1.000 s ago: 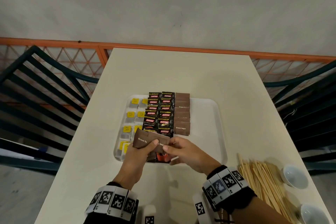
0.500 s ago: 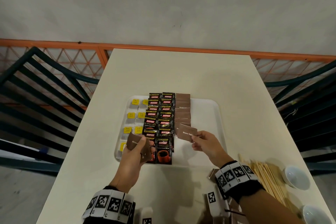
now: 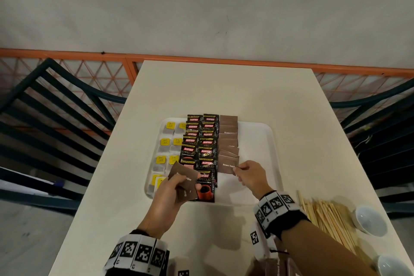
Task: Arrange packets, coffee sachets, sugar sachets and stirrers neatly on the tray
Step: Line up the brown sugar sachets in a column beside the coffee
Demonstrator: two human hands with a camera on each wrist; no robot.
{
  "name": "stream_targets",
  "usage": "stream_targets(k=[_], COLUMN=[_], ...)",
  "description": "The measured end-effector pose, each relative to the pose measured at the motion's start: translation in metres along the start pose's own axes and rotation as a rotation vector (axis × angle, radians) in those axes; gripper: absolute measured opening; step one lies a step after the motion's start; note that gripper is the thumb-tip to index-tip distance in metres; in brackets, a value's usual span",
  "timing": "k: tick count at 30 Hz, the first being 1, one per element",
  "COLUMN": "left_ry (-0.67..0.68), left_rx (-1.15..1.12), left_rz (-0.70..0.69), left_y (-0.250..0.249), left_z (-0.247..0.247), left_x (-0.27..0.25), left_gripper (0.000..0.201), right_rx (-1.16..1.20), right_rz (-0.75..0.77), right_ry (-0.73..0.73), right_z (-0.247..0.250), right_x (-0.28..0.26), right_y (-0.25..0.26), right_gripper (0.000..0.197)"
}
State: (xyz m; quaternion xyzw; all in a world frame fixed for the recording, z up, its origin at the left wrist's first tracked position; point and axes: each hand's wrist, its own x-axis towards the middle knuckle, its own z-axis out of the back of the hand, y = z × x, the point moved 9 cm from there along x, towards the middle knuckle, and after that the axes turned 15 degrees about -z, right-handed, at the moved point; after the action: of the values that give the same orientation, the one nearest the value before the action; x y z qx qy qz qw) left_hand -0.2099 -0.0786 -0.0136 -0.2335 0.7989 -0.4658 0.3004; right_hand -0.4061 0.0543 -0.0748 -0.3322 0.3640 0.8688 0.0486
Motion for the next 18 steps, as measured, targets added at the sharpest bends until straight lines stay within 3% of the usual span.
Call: stream_targets(k=[5,7,10,12,13,18], left_ry=[0.019,0.017,0.011,0.023,0.035,0.014], left_rx=[0.129,0.182,0.233,0.239,0.242,0.219], left_rz=[-0.019,-0.026,-0.019,-0.006,0.0,0.071], left_y=[0.001,0.003,0.008,0.012,0.014,0.027], left_z=[-0.001,-0.002,-0.003,-0.006,-0.008,-0.011], left_x=[0.001,0.001,0.003,0.004,0.005,0.006], left_gripper=[0.02,0.017,0.018,0.019,0.02,0.013], right_rx=[-0.007,-0.078,-0.141,-0.116,-0.09,0.088], right_rz=[0.1,0.198,0.27,0.282,0.282,0.186], right_ry=[-0.05,0.061,0.372,0.507,0.535,0.554], right_z=[0.008,-0.001,-0.026,-0.036,-0.038,-0.036], right_x=[-0.023,-0.045,-0.082,-0.097,-0.101,-0.087], right_y=[0.018,0.036,0.049,0.048,0.047,0.031], right_gripper=[0.012,0.016,0.026,0.014,0.006,0.01])
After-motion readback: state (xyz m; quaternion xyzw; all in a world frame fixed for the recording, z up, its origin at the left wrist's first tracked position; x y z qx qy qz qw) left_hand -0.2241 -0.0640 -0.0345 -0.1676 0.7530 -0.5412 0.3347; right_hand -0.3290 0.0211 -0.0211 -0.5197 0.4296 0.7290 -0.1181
